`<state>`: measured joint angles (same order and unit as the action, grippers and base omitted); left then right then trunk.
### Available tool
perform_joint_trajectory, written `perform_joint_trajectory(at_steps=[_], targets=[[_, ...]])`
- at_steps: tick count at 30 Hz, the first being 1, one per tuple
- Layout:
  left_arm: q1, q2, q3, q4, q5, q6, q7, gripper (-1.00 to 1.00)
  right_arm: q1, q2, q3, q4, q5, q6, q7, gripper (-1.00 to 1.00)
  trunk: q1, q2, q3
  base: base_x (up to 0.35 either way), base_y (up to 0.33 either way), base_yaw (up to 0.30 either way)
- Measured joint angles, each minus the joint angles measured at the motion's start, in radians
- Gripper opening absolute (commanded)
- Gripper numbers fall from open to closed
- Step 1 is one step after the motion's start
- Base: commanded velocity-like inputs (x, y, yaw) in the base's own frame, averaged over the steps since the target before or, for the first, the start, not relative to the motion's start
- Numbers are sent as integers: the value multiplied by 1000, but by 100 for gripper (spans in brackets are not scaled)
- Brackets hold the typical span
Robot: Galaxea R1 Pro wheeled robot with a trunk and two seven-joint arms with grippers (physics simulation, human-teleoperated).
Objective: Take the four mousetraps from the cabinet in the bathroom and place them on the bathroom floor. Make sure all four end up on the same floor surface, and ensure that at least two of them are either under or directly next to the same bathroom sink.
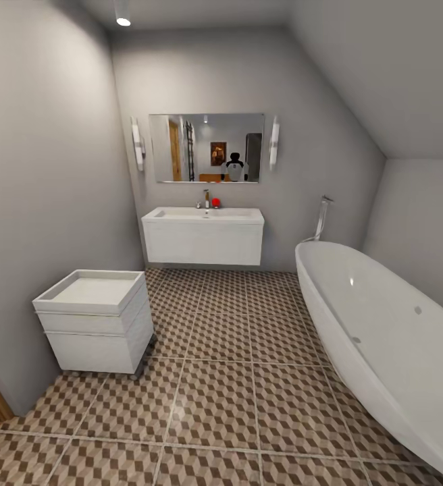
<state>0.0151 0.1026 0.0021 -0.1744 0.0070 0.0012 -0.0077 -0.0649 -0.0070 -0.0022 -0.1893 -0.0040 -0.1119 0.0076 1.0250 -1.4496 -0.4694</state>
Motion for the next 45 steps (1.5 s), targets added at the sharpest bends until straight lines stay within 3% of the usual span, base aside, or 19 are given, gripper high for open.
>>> perform_joint_trajectory(at_steps=[1,2,8,13,33,45], targets=[[-2,8,-1,-135,0,1,1,100,-4,1,0,-128,0,1,0,100,0,0,1,0,0,0],[-3,6,-1,-194,0,6,3,100,-1,2,0,-165,1,6,-1,100,0,0,0,0,0,0],[-21,-30,-1,-310,-3,40,7,100,-7,3,1,-264,1,10,0,100,0,0,1,0,0,0],[-39,-41,-2,-355,-5,83,6,100,-9,3,5,-300,3,7,18,100,0,0,1,0,0,0],[-47,-43,-3,-311,-5,96,7,100,-10,0,5,-261,4,4,29,100,0,0,0,0,0,0],[-47,-35,-1,-312,-8,94,8,100,-10,1,5,-243,5,-3,23,100,0,0,-1,0,0,246]])
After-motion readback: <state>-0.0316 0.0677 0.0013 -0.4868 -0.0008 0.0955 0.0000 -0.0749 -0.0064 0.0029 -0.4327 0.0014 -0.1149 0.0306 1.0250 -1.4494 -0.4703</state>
